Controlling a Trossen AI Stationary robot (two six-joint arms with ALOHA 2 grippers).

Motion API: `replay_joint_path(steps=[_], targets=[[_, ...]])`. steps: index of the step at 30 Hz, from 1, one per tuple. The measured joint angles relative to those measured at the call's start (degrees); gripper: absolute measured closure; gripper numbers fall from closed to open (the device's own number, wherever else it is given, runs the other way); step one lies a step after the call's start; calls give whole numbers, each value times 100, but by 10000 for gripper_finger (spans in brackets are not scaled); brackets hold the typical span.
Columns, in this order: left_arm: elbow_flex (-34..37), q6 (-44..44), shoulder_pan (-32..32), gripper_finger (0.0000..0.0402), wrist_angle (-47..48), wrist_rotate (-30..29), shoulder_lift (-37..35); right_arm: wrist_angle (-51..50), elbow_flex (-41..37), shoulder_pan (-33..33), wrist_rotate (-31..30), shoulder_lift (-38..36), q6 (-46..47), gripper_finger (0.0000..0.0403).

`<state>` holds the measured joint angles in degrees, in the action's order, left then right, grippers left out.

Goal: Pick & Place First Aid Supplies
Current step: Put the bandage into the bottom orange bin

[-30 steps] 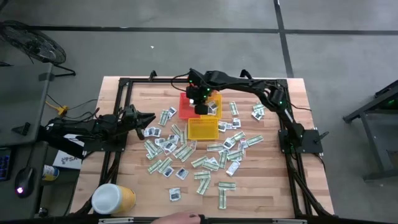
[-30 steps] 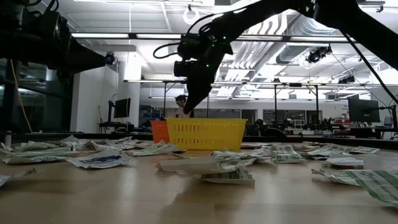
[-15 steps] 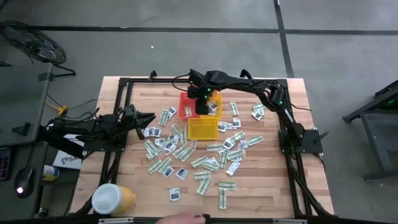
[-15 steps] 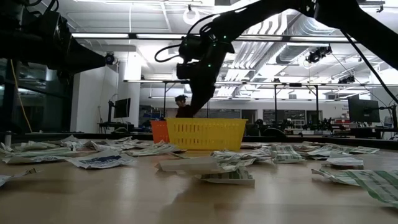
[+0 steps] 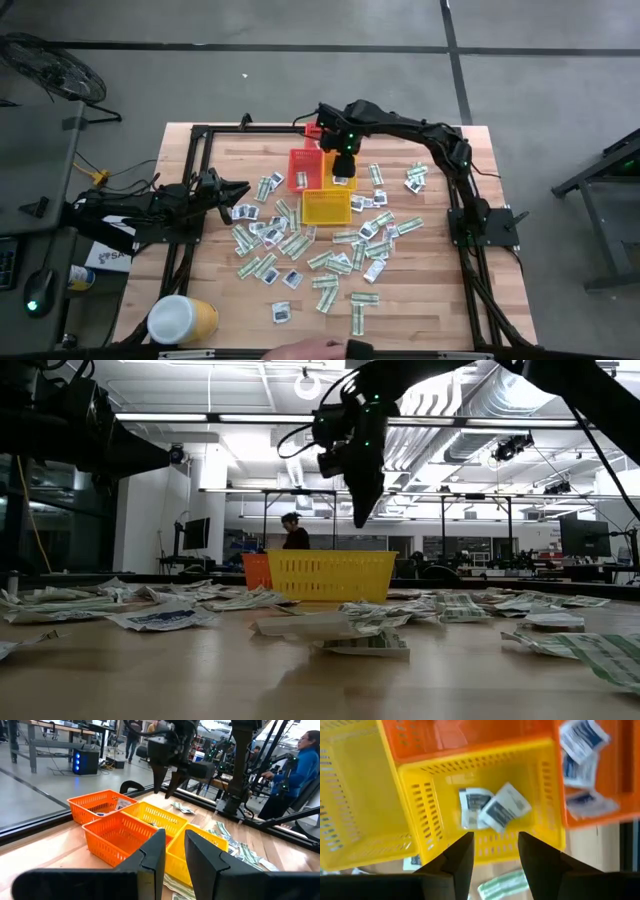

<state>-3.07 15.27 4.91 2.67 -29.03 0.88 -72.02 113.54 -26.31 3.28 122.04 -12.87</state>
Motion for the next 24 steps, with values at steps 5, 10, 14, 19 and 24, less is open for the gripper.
replay_joint_path(steps=[5, 10, 14, 19, 24], targets=[[0, 0, -1, 328, 1, -1, 1, -327, 0, -179, -19, -63, 658, 263], [0, 0, 0, 328, 0, -1, -1, -538, -2, -261, -26, -65, 1125, 263], [0, 0, -1, 328, 1, -3, 0, -846, -2, -260, -148, -65, 963, 263], [0, 0, 0, 328, 1, -3, 1, -1241, -2, -262, -379, -65, 190, 263], [0, 0, 0, 328, 1, -3, -1, -1482, -4, -271, -417, -65, -415, 263]])
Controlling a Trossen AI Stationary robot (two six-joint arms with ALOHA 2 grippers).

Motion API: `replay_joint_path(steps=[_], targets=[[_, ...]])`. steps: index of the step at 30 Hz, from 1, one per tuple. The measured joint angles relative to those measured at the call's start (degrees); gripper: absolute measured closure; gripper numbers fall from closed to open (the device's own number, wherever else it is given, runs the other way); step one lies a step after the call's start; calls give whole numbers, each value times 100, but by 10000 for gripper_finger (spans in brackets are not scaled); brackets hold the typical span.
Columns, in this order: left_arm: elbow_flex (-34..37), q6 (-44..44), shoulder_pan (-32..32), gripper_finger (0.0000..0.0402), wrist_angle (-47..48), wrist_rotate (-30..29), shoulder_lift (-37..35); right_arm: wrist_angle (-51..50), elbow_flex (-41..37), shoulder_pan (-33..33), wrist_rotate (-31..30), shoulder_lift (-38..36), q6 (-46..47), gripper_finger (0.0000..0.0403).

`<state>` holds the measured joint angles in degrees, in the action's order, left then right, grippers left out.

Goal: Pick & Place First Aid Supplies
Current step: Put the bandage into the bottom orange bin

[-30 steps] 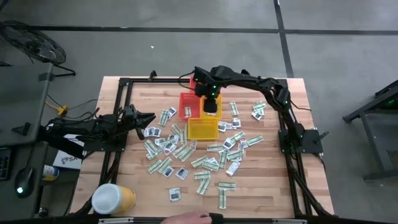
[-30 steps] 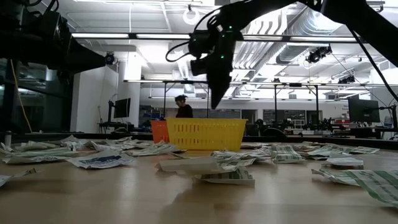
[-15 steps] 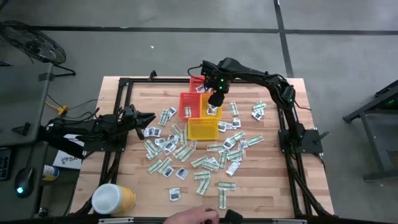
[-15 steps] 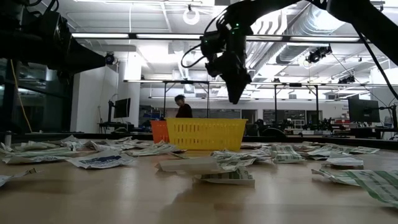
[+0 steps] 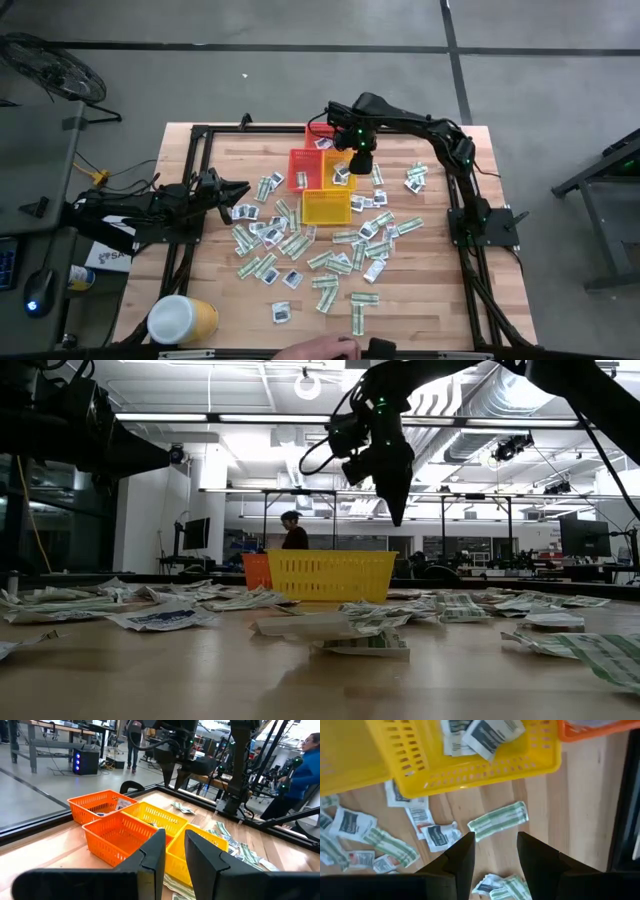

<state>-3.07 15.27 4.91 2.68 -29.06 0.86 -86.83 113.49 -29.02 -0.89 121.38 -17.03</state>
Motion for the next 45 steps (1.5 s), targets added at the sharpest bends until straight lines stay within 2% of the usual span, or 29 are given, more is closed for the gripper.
replay_joint_path(steps=[13, 18, 23, 28, 35, 45], targets=[[0, 0, 0, 328, 0, -2, 2, 147, -60, 244, 501, -222, 182, 263], [0, 0, 0, 328, 0, 0, 0, 1555, -1332, 446, 580, -980, 558, 263], [0, 0, -2, 328, 0, 0, 2, 2331, -2651, 483, 389, -1842, 578, 263], [0, 0, 0, 328, 0, 2, 0, 3033, -3634, 435, 117, -2314, -385, 263], [0, 0, -1, 328, 0, 3, 0, 4282, -4600, 115, 62, -2334, -2251, 263], [0, 0, -2, 328, 0, 4, 2, 5124, -5189, -586, 72, -2324, -3011, 263]])
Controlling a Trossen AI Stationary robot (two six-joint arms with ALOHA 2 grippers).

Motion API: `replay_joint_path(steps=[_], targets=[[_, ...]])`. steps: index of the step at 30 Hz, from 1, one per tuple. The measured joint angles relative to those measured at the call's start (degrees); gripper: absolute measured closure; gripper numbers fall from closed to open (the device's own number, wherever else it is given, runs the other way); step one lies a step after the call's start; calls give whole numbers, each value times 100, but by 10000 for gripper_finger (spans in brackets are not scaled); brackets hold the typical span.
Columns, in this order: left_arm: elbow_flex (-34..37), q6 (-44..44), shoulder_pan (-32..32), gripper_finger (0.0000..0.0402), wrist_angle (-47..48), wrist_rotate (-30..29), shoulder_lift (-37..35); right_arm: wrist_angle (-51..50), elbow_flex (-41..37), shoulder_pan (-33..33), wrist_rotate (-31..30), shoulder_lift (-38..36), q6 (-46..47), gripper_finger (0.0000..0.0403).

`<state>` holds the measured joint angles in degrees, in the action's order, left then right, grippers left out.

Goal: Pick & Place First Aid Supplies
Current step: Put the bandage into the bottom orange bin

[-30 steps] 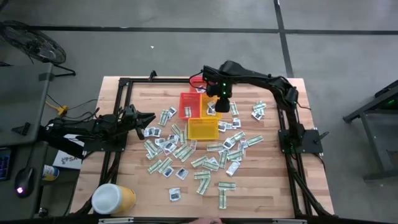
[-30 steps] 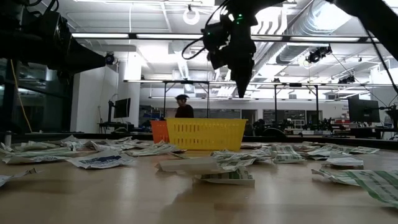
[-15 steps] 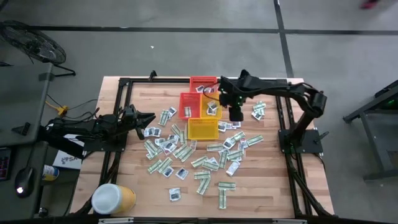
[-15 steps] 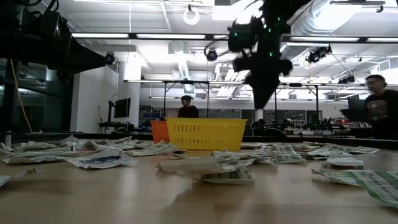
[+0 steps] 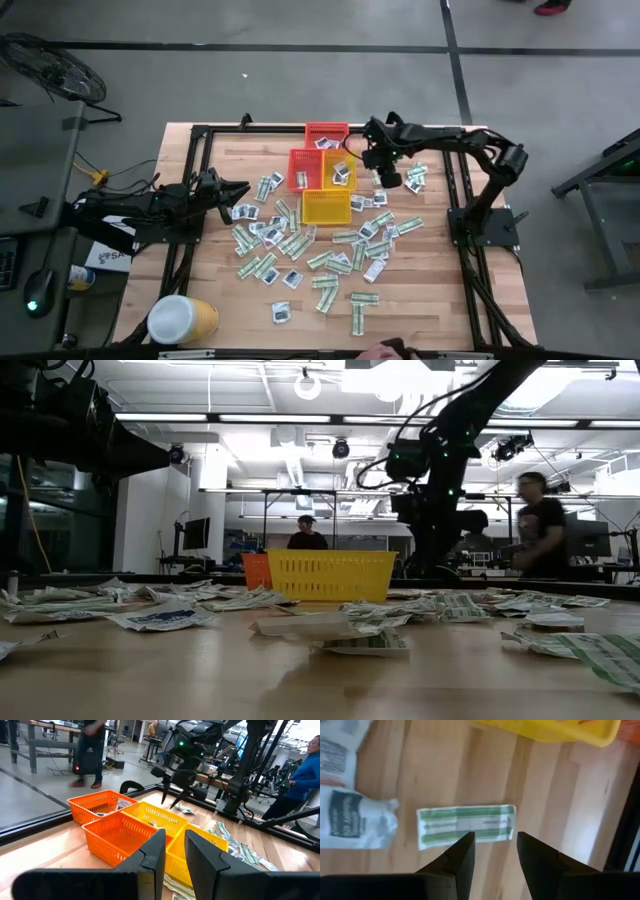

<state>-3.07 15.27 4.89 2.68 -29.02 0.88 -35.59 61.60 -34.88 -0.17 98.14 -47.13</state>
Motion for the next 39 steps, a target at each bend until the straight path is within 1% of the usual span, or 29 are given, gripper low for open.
replay_joint_path(steps=[4, 7, 12, 15, 22, 29, 33, 39], targets=[[0, 0, 0, 328, 0, 2, -2, 81, 93, -181, 103, 200, -196, 263], [0, -1, 1, 328, 0, 0, -2, 80, 278, -288, 195, 487, -200, 263], [0, 0, 1, 328, 0, 2, -1, 78, 369, -456, 391, 700, -254, 263], [0, -1, 0, 328, 0, 2, 0, 69, 342, -491, 527, 697, -410, 263], [0, 0, 1, 328, 0, -1, 0, 87, 321, -523, 537, 917, -437, 263], [0, 0, 0, 328, 0, 0, 0, 64, 354, -528, 691, 1212, -207, 265], [0, 0, 0, 328, 0, 0, -1, -8, 351, -530, 789, 1248, -56, 288], [0, -2, 2, 328, 0, -2, 0, -45, 344, -528, 826, 1257, 223, 350]])
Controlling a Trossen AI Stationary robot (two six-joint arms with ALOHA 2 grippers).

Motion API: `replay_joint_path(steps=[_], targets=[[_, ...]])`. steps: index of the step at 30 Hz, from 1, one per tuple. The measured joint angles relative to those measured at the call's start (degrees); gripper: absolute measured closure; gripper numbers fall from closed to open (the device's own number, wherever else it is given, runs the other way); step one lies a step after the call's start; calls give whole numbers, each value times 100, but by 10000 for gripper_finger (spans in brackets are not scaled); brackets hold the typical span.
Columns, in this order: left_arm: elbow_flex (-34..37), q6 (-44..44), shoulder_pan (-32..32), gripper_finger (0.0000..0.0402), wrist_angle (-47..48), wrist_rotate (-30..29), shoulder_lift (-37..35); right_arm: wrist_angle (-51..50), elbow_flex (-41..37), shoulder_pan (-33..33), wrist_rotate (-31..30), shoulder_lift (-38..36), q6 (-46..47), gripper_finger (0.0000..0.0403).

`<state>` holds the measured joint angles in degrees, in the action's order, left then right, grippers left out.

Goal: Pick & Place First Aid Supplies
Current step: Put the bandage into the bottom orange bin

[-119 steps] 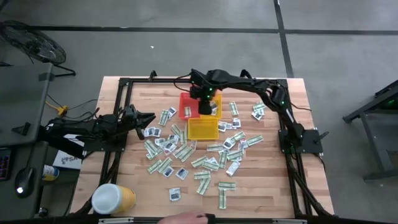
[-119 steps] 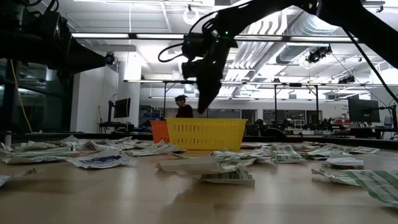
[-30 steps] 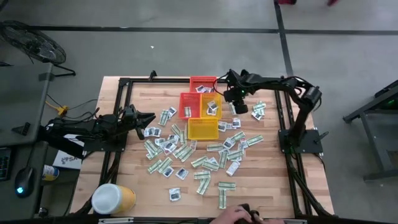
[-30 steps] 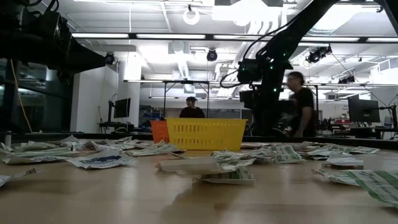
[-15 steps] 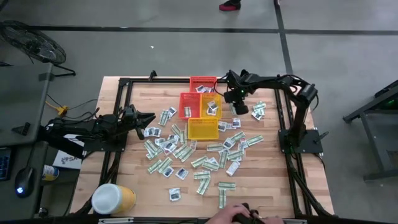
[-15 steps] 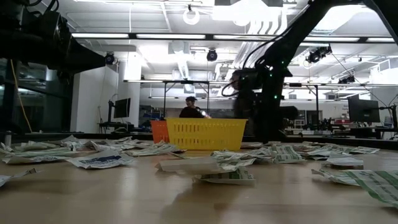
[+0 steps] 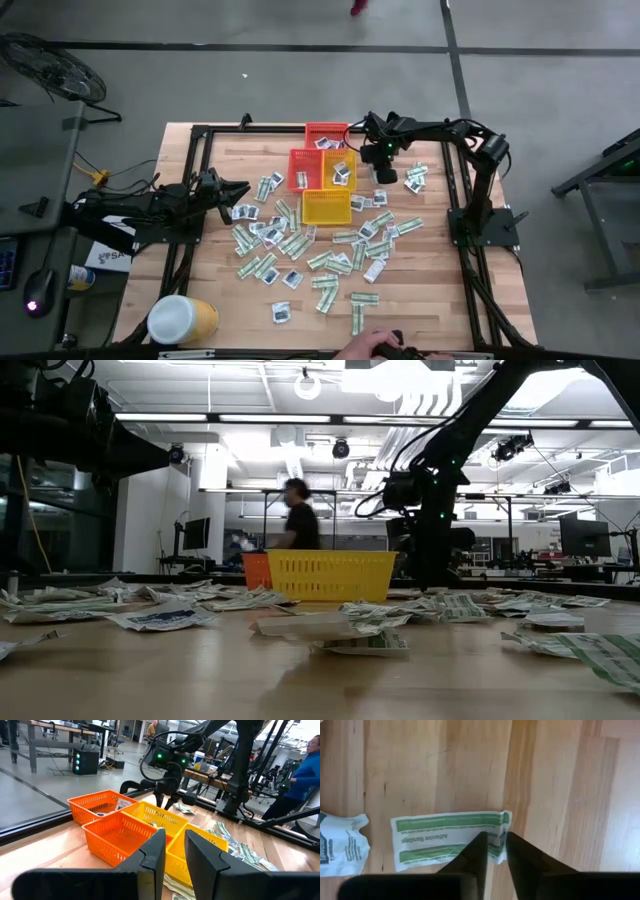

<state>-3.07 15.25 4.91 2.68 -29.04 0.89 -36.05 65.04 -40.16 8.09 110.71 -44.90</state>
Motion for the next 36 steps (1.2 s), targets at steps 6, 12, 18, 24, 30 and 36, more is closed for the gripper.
replay_joint_path(steps=[6, 12, 18, 24, 30, 36], targets=[[0, 1, -2, 328, 0, 0, 0, -47, -14, 4, -54, -115, 259, 398], [0, 2, 0, 328, 0, -2, -2, -823, 103, 21, -164, -534, 449, 400], [0, 1, -1, 328, 0, 0, -1, -1791, 815, 127, -125, -756, 791, 401], [0, 2, -2, 328, 0, 0, 0, -2439, 1989, 416, -71, -795, 1002, 402], [0, 2, 0, 328, 0, 2, 0, -2376, 2920, 778, 421, -774, 1180, 402], [0, 2, 0, 328, 0, 2, 0, -2033, 3402, 1150, 1022, -475, 1317, 402]])
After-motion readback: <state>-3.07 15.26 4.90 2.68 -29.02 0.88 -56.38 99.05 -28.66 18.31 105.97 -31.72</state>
